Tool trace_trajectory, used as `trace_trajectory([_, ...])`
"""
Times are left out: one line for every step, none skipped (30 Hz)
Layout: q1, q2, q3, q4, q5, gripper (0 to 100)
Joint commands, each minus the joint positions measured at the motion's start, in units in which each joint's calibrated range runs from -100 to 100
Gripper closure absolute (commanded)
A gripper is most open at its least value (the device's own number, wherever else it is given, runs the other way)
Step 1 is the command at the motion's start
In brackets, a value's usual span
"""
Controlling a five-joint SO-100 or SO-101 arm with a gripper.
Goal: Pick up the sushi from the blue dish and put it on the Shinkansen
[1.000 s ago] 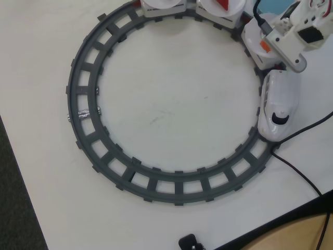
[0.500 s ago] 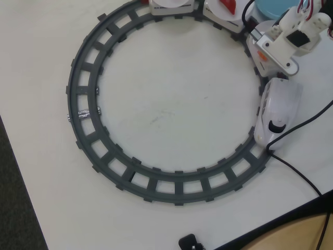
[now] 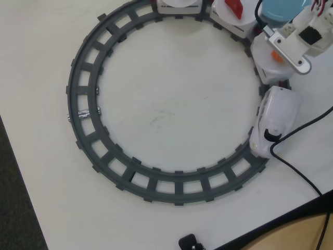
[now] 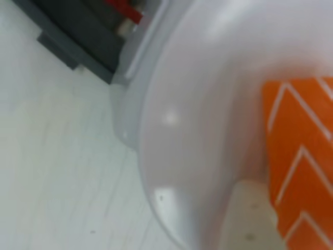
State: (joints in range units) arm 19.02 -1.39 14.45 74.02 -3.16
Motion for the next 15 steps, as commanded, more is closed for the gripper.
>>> trace_trajectory([-2.74, -6.75, 2.24, 0.31, 0.23, 82])
trace_trajectory([-3.53, -7.59, 3.05, 0.14, 0.23, 82])
trace_trajectory([-4.15, -8.34, 3.68, 0.05, 0.23, 81])
trace_trajectory([-4.67, -9.09, 3.95, -0.03, 0.23, 81])
trace_trajectory([-5.03, -9.84, 4.13, -0.12, 0.23, 81])
trace_trajectory([-5.2, -10.59, 4.13, 0.05, 0.23, 81])
trace_trajectory([-5.2, -11.51, 3.95, 0.14, 0.12, 81])
trace_trajectory([-4.76, -12.77, 3.86, 0.22, -0.04, 81])
trace_trajectory([-4.5, -14.6, 3.77, 0.31, -0.09, 81])
trace_trajectory([-3.88, -17.02, 4.04, 0.4, 0.07, 81])
trace_trajectory([-2.56, -19.86, 4.49, 0.57, 0.12, 81])
trace_trajectory([-0.89, -22.79, 5.21, 0.74, 0.17, 81])
trace_trajectory([0.96, -26.13, 5.92, 0.74, 0.23, 81])
trace_trajectory([3.42, -29.22, 6.64, 0.91, 0.23, 81])
trace_trajectory([6.33, -32.47, 8.8, 0.65, 0.28, 81])
